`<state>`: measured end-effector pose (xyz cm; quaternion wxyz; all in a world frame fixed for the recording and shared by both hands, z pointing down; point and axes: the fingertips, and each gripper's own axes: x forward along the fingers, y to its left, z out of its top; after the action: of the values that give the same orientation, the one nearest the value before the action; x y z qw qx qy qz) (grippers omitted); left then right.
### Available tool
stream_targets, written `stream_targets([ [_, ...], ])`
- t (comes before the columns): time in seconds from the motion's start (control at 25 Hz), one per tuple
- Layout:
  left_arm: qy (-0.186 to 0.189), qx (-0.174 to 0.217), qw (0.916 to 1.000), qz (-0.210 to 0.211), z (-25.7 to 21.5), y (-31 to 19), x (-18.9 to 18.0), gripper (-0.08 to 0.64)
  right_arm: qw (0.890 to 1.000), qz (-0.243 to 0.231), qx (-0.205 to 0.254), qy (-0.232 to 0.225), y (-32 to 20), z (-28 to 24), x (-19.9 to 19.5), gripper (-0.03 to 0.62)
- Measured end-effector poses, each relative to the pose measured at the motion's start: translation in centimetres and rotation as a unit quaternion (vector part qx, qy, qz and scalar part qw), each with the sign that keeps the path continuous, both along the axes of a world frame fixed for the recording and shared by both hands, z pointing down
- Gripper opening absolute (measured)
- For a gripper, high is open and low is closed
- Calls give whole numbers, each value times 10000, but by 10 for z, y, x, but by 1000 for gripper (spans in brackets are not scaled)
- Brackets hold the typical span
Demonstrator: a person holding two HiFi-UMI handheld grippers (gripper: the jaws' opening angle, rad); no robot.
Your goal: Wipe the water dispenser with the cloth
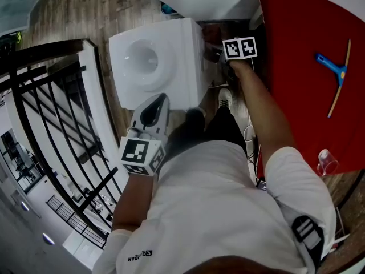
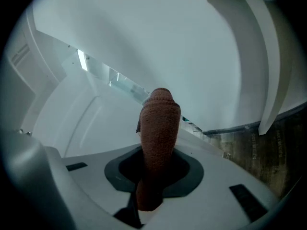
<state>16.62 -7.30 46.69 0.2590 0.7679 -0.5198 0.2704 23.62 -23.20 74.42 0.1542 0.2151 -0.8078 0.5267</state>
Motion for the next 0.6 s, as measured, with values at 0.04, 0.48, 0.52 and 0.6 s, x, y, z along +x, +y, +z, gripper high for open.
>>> stream_targets([
  [0.04, 7, -24, 10000, -28, 0, 1, -1, -1, 10000, -22, -46, 26, 1, 8, -1, 84],
  [0.48, -10, -107, 9986, -527, 7, 16, -35, 0, 9962, -61, -412, 764, -3, 93, -4, 84],
  [0.52, -7, -90, 9984, -566, 7, 17, -39, 0, 9954, -21, -456, 842, -4, 100, -4, 84],
  [0.6, 22, -75, 9978, -652, 7, 18, -46, 0, 9935, 4, -554, 999, -5, 112, -4, 84],
])
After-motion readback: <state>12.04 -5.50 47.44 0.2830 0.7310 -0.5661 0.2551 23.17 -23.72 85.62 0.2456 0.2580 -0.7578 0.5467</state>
